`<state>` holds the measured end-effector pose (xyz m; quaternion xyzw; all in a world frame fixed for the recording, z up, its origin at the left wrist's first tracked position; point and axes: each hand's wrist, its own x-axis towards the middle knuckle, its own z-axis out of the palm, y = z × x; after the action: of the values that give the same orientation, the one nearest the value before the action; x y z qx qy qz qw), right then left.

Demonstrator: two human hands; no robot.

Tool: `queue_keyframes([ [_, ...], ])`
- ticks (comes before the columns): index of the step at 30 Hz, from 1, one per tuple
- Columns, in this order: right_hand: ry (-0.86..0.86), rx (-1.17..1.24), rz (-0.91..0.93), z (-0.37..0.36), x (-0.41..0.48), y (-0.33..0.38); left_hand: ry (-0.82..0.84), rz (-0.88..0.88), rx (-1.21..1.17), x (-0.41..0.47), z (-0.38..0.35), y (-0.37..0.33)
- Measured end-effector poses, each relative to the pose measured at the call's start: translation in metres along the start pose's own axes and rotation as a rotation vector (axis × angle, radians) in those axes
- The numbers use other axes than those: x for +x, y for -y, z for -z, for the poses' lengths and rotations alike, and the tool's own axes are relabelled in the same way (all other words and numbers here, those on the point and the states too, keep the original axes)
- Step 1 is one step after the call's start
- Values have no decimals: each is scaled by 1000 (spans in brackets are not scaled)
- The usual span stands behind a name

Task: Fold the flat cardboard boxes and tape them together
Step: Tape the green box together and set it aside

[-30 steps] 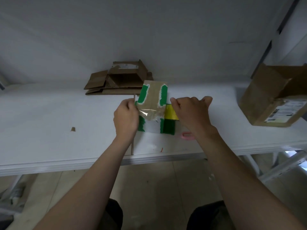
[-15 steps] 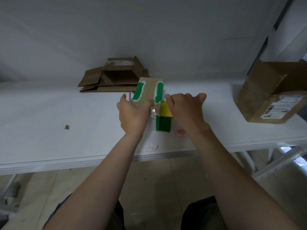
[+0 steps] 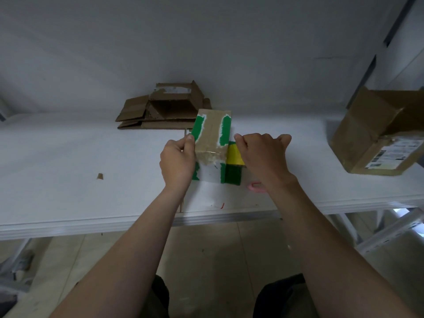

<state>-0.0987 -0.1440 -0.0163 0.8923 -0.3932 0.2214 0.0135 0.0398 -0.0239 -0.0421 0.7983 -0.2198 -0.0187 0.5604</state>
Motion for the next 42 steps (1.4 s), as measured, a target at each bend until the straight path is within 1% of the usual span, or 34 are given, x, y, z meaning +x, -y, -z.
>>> queue_keyframes([
  [2,2,-2,1,-1,0,-1,53,-117,71,1,3,5],
  [4,18,-12,8,-1,1,-2,144,-203,117,2,9,11],
  [8,18,-4,7,0,3,-5,242,-290,-4,10,23,21],
  [10,15,7,-6,0,4,-7,290,-292,-114,12,28,24],
  [13,23,31,-14,0,6,-7,366,-231,-278,8,32,24],
  [16,22,44,-13,0,6,-5,401,-254,-310,7,35,26],
  [17,25,44,-8,0,6,-5,405,-303,-275,7,37,28],
  [21,38,72,-10,-1,6,-7,399,-552,11,8,40,35],
  [23,37,72,-9,0,5,-7,378,-586,70,10,40,39],
  [25,36,70,-9,0,4,-6,352,-583,109,12,39,41],
  [29,12,42,-12,-2,3,-5,350,-640,161,10,38,40],
  [31,9,29,-10,-3,2,-5,351,-616,179,9,37,39],
  [33,9,23,-9,-1,1,-4,353,-545,190,4,34,36],
  [37,30,34,9,2,0,2,331,-207,33,-11,22,17],
  [38,32,48,10,2,0,3,322,-156,4,-14,18,12],
  [40,43,82,2,2,0,6,259,-143,-12,-17,8,8],
  [42,40,92,4,0,0,8,172,-175,30,-17,-1,8],
])
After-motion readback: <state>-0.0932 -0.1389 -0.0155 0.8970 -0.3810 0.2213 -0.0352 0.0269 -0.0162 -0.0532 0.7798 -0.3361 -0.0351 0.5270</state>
